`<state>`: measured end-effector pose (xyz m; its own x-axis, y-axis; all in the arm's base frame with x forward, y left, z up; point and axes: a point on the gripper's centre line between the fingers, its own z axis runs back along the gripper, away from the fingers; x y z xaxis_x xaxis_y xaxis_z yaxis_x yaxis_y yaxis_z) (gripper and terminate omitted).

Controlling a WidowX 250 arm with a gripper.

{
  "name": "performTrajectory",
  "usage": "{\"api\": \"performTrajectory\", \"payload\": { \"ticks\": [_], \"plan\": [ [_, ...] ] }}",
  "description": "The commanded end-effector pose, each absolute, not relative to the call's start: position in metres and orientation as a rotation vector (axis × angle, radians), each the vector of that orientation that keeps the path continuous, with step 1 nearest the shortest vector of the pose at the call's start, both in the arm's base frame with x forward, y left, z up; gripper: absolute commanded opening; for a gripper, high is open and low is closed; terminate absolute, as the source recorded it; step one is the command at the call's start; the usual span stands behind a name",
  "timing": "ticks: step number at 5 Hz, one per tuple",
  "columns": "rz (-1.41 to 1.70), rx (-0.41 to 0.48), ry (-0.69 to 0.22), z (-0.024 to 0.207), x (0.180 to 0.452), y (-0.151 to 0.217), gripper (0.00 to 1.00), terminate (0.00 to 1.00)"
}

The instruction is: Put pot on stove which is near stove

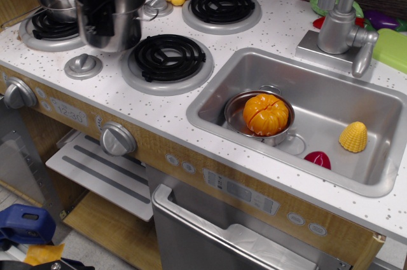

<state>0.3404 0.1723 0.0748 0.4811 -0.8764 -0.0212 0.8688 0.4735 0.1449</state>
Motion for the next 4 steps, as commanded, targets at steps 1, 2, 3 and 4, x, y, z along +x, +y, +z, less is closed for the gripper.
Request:
{"api": "performTrajectory", "payload": {
  "ticks": [1, 2, 3, 4],
  "plan": [
    [-1.010, 0.180, -0.158, 0.103, 0.372, 0.146, 0.00, 0.00],
    [-0.932, 0.131, -0.173, 0.099, 0.380, 0.126, 0.00, 0.00],
    [-0.834, 0.098, -0.177, 0.096, 0.379, 0.110, 0.00, 0.00],
    [-0.781, 0.070, -0.186, 0.091, 0.378, 0.099, 0.00, 0.00]
  ]
}}
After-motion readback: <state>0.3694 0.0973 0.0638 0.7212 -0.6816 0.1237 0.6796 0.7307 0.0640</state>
